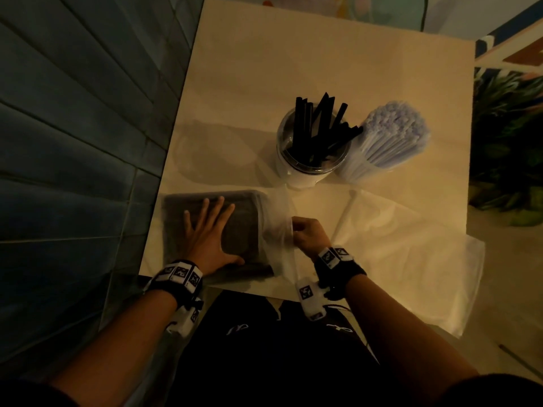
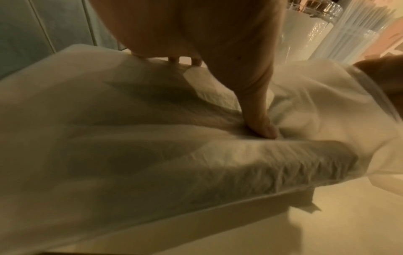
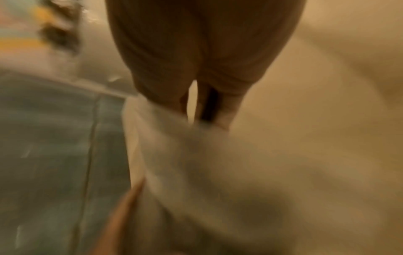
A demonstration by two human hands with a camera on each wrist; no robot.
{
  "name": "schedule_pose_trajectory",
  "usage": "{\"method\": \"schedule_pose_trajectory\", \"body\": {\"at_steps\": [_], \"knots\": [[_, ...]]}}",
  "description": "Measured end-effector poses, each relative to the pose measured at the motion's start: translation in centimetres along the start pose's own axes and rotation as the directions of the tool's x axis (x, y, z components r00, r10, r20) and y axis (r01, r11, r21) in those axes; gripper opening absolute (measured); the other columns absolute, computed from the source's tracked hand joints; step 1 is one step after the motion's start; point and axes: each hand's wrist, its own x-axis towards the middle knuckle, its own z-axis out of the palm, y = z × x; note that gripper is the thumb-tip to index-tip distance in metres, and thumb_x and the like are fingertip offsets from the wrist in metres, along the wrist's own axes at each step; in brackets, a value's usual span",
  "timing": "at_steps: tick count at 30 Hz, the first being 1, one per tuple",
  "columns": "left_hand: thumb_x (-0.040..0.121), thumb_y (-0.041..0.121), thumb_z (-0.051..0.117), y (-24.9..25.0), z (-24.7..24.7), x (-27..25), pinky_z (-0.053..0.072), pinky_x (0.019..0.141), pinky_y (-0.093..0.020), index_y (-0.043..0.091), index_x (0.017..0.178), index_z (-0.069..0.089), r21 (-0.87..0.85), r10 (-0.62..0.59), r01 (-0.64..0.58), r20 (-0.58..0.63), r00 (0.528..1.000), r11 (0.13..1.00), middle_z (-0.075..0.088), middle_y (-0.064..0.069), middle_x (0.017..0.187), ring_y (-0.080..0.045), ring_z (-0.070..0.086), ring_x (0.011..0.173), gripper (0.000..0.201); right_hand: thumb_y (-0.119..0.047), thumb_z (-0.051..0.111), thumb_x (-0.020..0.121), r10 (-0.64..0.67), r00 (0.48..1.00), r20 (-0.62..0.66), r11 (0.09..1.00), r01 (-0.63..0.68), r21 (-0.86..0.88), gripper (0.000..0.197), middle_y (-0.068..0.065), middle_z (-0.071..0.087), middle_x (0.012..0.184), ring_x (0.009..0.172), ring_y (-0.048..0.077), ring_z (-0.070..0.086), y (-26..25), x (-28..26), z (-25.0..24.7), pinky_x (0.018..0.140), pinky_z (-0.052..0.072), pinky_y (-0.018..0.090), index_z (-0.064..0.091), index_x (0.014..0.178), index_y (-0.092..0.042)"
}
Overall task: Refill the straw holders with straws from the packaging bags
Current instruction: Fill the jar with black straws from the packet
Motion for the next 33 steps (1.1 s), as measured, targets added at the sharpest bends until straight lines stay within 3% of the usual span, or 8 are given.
{"method": "schedule_pose_trajectory", "body": {"at_steps": [2,5,9,15,20,25,29,33], "knots": [[0.053,0.077,0.075,0.1,-0.1,-0.1,-0.010,0.115,-0.064,0.038,0.154,-0.005,-0.002,0.001,-0.001,-0.001,1.000,1.000,-0.021,0.011,0.162,-0.020,-0.022,0.149,0.134,-0.007,0.071,0.083,-0.047,0.996,0.081,0.969,0.065,-0.237,0.031,0.003,0.072,0.104,0.090,0.016,0.067,-0.6,0.4,0.2,0.075,0.054,0.022,0.071,0.112,-0.018],[0.054,0.074,0.076,0.3,-0.1,0.0,-0.011,0.115,-0.064,0.037,0.154,-0.003,-0.007,-0.003,0.003,-0.009,1.000,1.000,-0.021,0.010,0.162,-0.021,-0.022,0.149,0.133,-0.012,0.068,0.084,-0.072,0.988,0.136,0.908,0.121,-0.401,0.033,0.000,0.069,0.108,0.098,0.018,0.064,-1.8,1.1,2.4,0.086,0.054,0.033,0.067,0.115,-0.024],[0.054,0.075,0.076,0.3,-0.1,0.0,-0.011,0.115,-0.064,0.038,0.154,-0.005,0.001,-0.007,0.007,-0.008,1.000,1.000,-0.022,0.010,0.161,-0.021,-0.023,0.148,0.134,-0.008,0.057,0.089,-0.099,0.995,0.033,0.926,0.104,-0.364,0.018,0.011,0.072,0.099,0.092,0.025,0.065,-2.2,1.5,3.5,0.079,0.051,0.037,0.072,0.099,-0.008],[0.052,0.077,0.074,0.4,0.4,-0.1,-0.011,0.115,-0.063,0.040,0.154,-0.004,0.008,0.009,-0.009,-0.010,1.000,1.000,-0.020,0.012,0.162,-0.019,-0.022,0.149,0.134,-0.016,0.065,0.091,-0.004,0.996,0.089,0.958,0.029,-0.284,0.020,0.014,0.071,0.097,0.086,0.024,0.064,-1.0,1.2,2.1,0.075,0.050,0.037,0.073,0.098,0.001],[0.051,0.075,0.076,0.6,0.4,0.0,-0.010,0.115,-0.064,0.040,0.154,-0.003,-0.014,0.018,-0.018,-0.014,1.000,1.000,-0.018,0.011,0.162,-0.019,-0.020,0.149,0.135,-0.002,0.072,0.084,0.104,0.993,0.047,0.991,-0.107,0.075,0.020,0.015,0.070,0.085,0.073,0.021,0.065,0.7,0.2,-0.7,0.065,0.058,0.028,0.072,0.104,0.001],[0.051,0.076,0.076,0.6,0.3,0.0,-0.010,0.115,-0.064,0.040,0.154,-0.003,-0.009,0.031,-0.031,-0.020,0.999,0.999,-0.019,0.012,0.162,-0.020,-0.021,0.149,0.135,-0.006,0.073,0.084,0.219,0.975,0.026,0.737,-0.183,0.651,0.028,0.021,0.071,0.098,0.084,0.032,0.071,2.1,-1.5,-3.0,0.075,0.059,0.035,0.065,0.110,0.001],[0.050,0.077,0.076,0.5,0.3,0.0,-0.010,0.115,-0.065,0.039,0.154,-0.002,-0.011,0.028,-0.028,-0.026,0.999,1.000,-0.019,0.012,0.162,-0.019,-0.021,0.149,0.135,-0.008,0.068,0.088,0.281,0.952,0.121,0.610,-0.275,0.743,0.028,0.023,0.069,0.115,0.102,0.031,0.069,3.8,-2.8,-1.9,0.090,0.057,0.038,0.066,0.113,0.005],[0.050,0.078,0.074,0.6,0.4,0.0,-0.010,0.115,-0.065,0.040,0.154,-0.004,0.014,0.022,-0.022,-0.016,1.000,1.000,-0.021,0.012,0.162,-0.020,-0.023,0.148,0.135,-0.010,0.069,0.088,0.319,0.944,0.085,0.668,-0.288,0.686,0.019,0.016,0.073,0.106,0.096,0.031,0.070,3.7,-3.2,1.6,0.082,0.058,0.041,0.071,0.106,-0.002]]}}
